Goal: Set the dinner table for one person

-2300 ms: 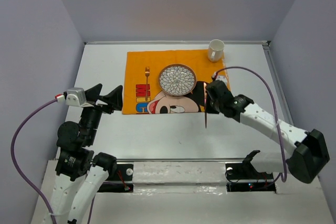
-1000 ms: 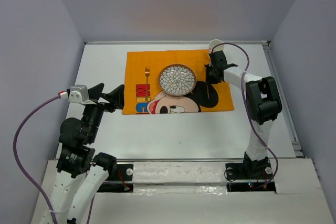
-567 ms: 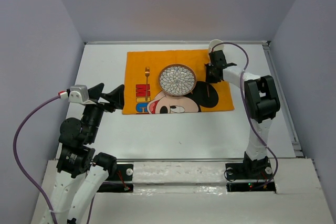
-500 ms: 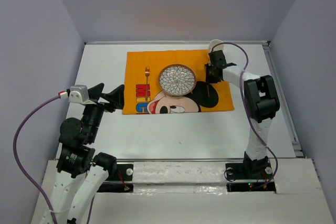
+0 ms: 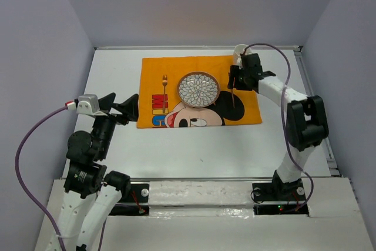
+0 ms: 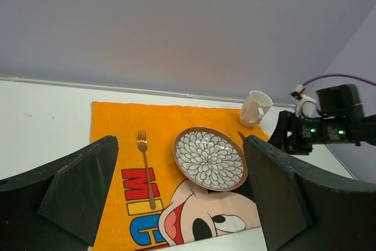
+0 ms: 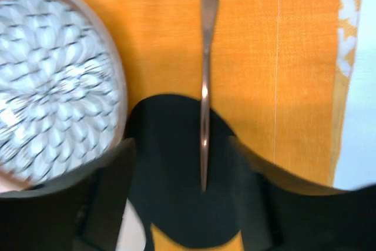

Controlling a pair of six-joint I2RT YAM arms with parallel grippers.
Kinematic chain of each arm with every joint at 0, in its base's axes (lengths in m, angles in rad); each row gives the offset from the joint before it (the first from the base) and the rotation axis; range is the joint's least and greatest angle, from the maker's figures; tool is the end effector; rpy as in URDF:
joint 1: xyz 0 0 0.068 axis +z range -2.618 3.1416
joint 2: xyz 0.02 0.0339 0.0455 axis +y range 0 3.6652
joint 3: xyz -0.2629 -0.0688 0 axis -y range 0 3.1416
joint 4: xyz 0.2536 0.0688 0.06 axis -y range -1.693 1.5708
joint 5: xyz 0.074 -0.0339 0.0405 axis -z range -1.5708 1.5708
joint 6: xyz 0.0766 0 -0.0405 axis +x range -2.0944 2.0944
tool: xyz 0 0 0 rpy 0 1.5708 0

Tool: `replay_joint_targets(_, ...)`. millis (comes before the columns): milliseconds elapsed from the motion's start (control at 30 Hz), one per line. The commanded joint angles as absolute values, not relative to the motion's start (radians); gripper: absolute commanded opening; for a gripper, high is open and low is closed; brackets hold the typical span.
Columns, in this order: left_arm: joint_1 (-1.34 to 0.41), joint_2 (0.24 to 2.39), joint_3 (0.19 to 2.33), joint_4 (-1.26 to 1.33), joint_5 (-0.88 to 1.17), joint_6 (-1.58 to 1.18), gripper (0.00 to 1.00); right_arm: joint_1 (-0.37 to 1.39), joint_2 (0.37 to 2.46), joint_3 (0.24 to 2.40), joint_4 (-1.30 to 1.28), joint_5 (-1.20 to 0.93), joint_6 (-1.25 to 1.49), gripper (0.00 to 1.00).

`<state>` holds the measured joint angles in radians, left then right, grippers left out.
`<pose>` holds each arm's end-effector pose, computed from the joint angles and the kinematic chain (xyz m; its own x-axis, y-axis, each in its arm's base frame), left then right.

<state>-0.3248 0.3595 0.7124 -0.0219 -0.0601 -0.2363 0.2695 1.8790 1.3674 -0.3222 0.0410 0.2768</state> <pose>0.1279 -0.0382 0.3988 0.2375 -0.3265 -0.9149 0.3295 0.9131 -0.2404 0.4360 0.1172 0.1807 -0.7520 0.0755 -0.6548 -0.0353 0.9874 0.1545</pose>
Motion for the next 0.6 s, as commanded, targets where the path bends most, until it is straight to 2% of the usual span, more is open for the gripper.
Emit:
replay_joint_targets(0, -0.318, 0.373, 0.715, 0.020, -0.055, -0.225, 0.99, 0.288, 1.631, 1.258, -0.229, -0.057, 0.322, 0.74)
replay_joint_targets(67, -0.318, 0.379, 0.715, 0.020, -0.058, -0.225, 0.99, 0.311, 1.487, 1.180, -0.189, -0.095, 0.342, 0.99)
replay_joint_targets(367, -0.308, 0.388, 0.719, 0.050, -0.017, -0.241, 0.99, 0.321, 0.903, 0.968, -0.114, -0.239, 0.367, 1.00)
replay_joint_targets(567, -0.308, 0.382, 0.767, 0.074, 0.058, -0.253, 0.99, 0.321, 0.645, 0.931, -0.110, -0.157, 0.354, 1.00)
